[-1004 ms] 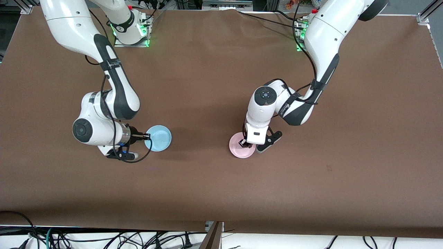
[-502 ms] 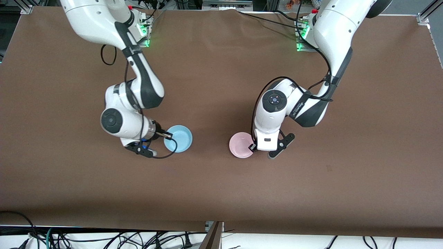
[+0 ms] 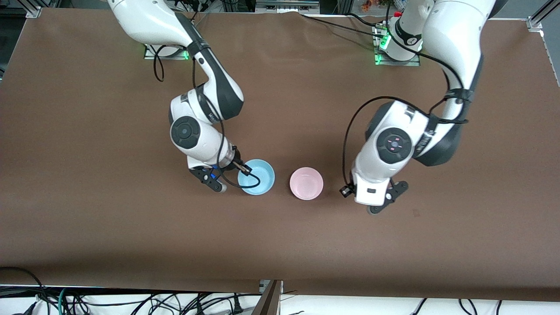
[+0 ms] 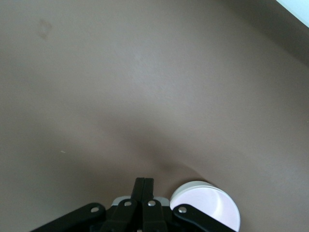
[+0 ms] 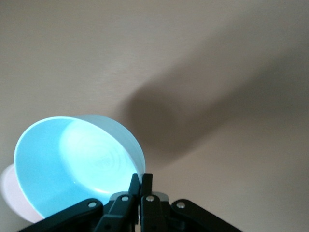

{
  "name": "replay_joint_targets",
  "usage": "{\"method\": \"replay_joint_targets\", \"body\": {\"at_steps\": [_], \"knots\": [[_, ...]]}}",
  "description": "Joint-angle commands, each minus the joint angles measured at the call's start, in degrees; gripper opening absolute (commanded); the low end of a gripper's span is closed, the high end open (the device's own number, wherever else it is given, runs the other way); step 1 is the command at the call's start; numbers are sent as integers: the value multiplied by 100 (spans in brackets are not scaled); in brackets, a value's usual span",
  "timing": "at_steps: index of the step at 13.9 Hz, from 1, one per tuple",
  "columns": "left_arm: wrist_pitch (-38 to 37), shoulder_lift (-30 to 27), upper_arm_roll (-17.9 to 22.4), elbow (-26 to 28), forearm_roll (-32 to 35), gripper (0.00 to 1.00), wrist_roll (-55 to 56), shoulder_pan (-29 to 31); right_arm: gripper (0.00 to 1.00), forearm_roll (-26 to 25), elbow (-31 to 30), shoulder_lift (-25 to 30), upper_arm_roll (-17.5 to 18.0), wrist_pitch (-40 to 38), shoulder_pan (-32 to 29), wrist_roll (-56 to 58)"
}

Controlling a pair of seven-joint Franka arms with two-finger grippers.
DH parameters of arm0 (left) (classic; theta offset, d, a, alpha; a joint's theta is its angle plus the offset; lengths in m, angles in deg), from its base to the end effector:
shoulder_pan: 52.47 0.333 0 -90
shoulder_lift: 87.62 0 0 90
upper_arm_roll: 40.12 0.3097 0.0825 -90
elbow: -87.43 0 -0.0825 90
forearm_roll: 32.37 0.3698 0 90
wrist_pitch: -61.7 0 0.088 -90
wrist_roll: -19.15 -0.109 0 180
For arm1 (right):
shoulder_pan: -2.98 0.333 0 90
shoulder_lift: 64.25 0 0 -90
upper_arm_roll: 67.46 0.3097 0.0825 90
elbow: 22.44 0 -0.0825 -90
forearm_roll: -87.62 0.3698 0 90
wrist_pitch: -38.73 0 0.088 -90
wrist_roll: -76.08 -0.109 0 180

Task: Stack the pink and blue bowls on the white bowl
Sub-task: 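Carry the blue bowl toward the stack while the left gripper withdraws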

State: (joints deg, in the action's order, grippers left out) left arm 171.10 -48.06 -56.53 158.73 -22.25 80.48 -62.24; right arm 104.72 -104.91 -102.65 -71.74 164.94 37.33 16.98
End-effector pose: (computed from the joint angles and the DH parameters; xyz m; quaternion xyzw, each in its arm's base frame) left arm 0.6730 -0.2588 0.3662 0.9527 0.3038 -0.0047 0.0054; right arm 0.6084 0.3764 0.3071 -0.9411 0.3190 0.0371 0.1058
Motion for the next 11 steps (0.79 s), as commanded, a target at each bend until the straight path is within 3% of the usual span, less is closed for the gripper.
{"method": "replay_joint_targets", "body": {"at_steps": [1,6,11], "knots": [[-453,-299,-28,-46,-256,0,-1198,412,0,56,222,-203,-47,386,177,-304],[-735,-493,25,-11,-177,2,-2650,835,0,65,380,-274,58,439,203,-566],[-981,-608,33,15,-168,4,-3899,1292,0,56,574,-677,559,1430,230,-1227]]}}
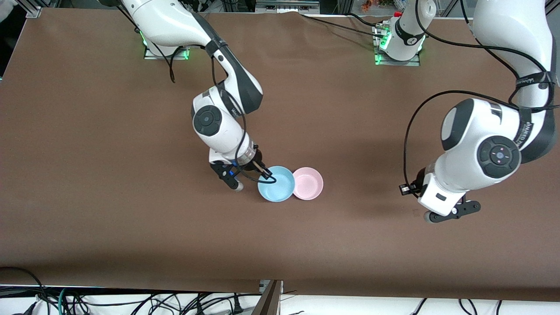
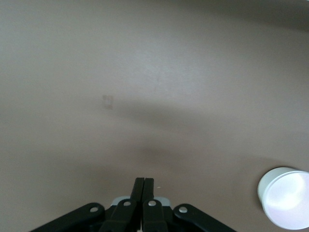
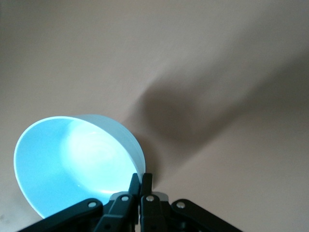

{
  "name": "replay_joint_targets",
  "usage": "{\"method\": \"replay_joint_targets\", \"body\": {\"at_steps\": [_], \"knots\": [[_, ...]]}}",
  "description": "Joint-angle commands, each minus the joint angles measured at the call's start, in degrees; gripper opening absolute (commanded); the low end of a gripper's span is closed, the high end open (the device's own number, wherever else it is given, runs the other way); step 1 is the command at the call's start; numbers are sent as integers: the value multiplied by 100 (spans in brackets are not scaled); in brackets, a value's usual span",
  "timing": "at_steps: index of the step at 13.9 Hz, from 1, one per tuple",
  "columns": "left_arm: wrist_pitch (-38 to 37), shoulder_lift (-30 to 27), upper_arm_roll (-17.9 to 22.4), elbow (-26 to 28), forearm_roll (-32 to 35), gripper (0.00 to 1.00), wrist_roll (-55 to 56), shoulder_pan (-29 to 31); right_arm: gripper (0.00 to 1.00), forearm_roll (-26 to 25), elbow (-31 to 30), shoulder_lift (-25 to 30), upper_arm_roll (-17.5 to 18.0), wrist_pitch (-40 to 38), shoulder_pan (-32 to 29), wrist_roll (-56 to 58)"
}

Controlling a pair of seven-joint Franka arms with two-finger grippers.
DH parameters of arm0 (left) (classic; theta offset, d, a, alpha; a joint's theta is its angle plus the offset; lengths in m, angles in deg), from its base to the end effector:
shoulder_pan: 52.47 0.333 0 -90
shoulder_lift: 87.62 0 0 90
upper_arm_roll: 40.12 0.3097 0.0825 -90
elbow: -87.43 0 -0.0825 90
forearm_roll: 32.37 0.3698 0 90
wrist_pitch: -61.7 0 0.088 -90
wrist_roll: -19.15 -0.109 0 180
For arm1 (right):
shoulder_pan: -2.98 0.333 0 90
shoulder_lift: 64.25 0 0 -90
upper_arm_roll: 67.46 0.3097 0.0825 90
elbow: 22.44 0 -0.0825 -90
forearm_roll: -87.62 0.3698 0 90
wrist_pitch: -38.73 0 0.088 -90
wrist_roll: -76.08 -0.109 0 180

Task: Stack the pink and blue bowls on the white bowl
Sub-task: 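Lower the blue bowl into the pink bowl and open the right gripper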

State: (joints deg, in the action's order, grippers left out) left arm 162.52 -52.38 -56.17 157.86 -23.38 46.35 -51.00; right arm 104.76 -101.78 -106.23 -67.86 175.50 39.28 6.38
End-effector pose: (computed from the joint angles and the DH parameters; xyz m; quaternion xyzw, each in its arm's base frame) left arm 0.6926 -0.1163 0.4127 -0.9929 -0.1147 0.0308 0.0072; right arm 0.5980 0.4382 0.3051 -0.9109 0.3736 0.0100 0.1746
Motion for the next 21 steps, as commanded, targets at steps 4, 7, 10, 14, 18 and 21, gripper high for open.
{"method": "replay_joint_targets", "body": {"at_steps": [4,7,10,14,18,21], "knots": [[-124,-193,6,94,-55,5,-1075,520,0,53,752,-741,295,719,149,-124],[-80,-193,6,94,-46,5,-1296,766,0,-9,814,-961,286,745,281,-27],[366,-114,15,137,24,6,-1314,828,0,-9,893,-1102,286,991,290,113],[439,-114,15,147,174,6,-1322,898,0,-9,911,-1216,286,983,290,298],[492,35,15,147,182,6,-1322,898,0,-9,885,-1252,286,921,334,368],[492,53,15,173,182,8,-1331,925,0,-9,893,-1243,286,728,334,386]]}}
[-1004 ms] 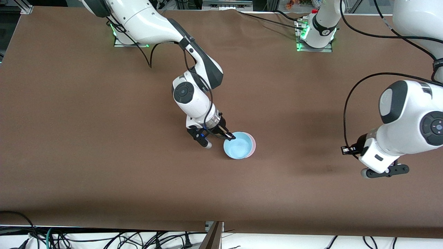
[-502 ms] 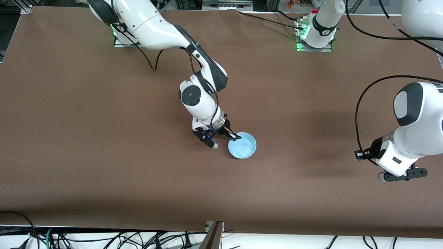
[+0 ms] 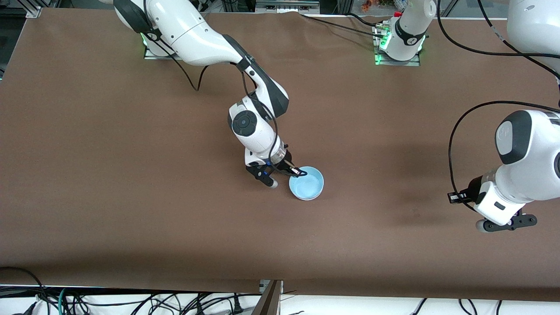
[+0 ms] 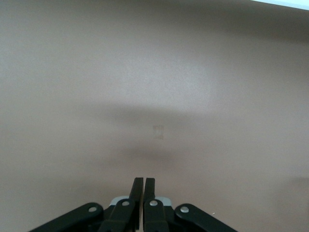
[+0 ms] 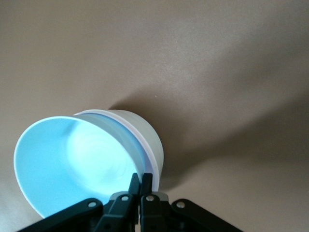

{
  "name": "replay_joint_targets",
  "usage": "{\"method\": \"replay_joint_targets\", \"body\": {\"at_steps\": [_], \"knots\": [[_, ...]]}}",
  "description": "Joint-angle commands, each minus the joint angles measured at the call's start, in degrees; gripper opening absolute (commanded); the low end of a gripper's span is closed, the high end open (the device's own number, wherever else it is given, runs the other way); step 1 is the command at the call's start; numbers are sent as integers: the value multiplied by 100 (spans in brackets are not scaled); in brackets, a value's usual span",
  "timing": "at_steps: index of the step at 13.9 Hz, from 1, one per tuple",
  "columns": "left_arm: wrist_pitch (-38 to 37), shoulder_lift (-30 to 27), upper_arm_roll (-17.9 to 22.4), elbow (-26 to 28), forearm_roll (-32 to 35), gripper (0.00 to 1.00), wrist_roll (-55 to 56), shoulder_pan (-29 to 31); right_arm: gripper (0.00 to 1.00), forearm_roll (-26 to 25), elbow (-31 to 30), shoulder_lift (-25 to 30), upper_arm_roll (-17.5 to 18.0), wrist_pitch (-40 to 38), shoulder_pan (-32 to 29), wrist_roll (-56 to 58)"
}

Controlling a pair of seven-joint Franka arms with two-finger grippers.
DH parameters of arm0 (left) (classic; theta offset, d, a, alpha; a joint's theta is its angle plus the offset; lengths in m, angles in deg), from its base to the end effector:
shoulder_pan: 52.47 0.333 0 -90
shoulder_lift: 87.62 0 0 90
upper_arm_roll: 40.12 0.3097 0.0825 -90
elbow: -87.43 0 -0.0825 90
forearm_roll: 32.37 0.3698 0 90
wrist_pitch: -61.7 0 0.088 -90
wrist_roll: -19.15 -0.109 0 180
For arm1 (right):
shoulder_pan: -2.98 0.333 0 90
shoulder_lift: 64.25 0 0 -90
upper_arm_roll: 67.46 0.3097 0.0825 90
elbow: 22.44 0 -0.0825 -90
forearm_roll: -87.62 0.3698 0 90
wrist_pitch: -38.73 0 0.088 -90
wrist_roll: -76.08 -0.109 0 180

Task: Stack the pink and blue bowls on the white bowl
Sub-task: 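Lower the blue bowl into the pink bowl and open the right gripper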

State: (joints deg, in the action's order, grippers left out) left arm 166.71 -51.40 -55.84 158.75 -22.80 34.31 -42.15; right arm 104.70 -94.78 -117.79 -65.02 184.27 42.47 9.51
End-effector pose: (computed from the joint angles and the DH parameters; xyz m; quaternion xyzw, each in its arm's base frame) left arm 0.7097 -0.0060 0.3994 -0.9961 -0.0870 0.0110 0.0017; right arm 0.5779 0.5019 0.2277 -0.9240 0.3221 -0.0018 0.2060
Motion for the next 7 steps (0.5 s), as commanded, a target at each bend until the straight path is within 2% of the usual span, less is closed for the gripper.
{"method": "replay_joint_targets", "body": {"at_steps": [1,7], "knots": [[72,-19,-18,93,124,9,-127,31,0,-3,194,-86,2,-157,14,74],[222,69,-18,119,115,9,-127,31,0,-3,194,-104,2,-307,49,197]]}}
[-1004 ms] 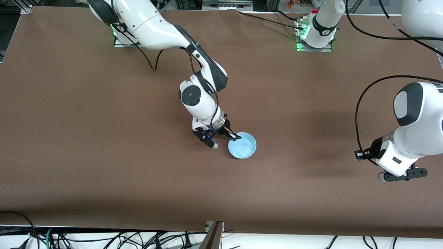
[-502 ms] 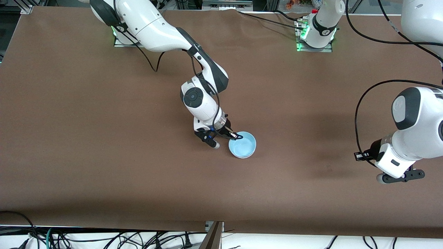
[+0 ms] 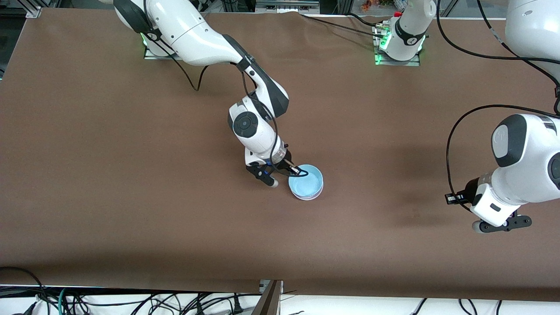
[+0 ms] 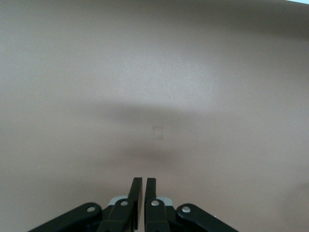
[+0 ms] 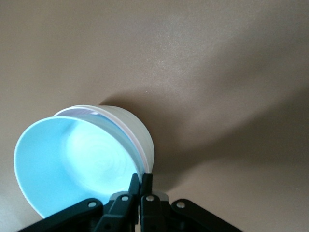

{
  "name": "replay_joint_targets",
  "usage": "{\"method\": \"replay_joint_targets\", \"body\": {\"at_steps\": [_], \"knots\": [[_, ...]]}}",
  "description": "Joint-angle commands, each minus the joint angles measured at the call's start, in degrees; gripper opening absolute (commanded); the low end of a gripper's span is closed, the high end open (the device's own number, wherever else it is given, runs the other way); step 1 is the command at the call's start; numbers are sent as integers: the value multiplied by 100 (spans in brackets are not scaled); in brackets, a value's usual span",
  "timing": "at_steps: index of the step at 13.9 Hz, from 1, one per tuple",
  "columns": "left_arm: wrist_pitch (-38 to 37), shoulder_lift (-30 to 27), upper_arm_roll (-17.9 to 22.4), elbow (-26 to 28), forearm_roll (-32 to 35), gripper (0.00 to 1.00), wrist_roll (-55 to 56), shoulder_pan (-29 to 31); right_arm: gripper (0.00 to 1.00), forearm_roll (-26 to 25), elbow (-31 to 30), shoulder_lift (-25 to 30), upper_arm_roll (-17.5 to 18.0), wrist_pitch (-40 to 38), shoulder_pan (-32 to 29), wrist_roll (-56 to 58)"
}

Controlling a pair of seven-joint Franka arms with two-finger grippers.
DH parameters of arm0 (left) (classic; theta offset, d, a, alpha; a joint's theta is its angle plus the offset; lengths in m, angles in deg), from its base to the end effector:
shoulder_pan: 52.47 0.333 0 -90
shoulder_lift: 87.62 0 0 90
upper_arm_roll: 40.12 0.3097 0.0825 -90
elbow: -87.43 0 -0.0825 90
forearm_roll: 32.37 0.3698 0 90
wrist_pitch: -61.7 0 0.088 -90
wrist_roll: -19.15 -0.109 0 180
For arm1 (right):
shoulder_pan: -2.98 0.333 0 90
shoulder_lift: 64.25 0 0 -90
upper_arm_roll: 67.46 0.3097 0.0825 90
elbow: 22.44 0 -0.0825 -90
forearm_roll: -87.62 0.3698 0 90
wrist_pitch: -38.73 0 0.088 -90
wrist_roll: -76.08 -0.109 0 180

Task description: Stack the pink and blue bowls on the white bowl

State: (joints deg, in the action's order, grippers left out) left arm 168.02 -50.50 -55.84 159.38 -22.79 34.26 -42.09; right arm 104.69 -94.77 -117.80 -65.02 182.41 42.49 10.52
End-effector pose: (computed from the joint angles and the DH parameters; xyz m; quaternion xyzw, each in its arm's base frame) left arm 0.7116 -0.0060 0.3853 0.9962 0.0861 -0.0129 0.0003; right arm 0.5750 0.5017 0.2240 -0.9298 0.3124 0.0073 0.1944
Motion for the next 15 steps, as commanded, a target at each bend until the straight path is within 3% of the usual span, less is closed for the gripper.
{"method": "replay_joint_targets", "body": {"at_steps": [1,6,7,8,9,10,13,15], "knots": [[91,-13,-27,56,106,9,-122,26,0,-1,184,-103,2,-121,48,105],[91,-21,-27,47,44,9,-315,43,0,-1,175,-112,2,-121,48,131],[91,-13,-27,47,36,12,-315,43,5,7,175,-112,2,-121,48,131],[91,-12,-27,47,36,13,-315,43,15,16,175,-112,2,-121,48,131],[91,-12,-27,47,36,14,-315,35,49,16,175,-112,2,-121,48,131],[91,-12,-27,47,36,15,-315,34,99,-1,184,-112,2,-121,48,140],[91,5,-27,47,27,25,-315,43,100,16,210,-86,11,-130,39,131],[91,5,-27,47,27,36,-315,34,100,16,236,-24,2,-182,-5,140]]}}
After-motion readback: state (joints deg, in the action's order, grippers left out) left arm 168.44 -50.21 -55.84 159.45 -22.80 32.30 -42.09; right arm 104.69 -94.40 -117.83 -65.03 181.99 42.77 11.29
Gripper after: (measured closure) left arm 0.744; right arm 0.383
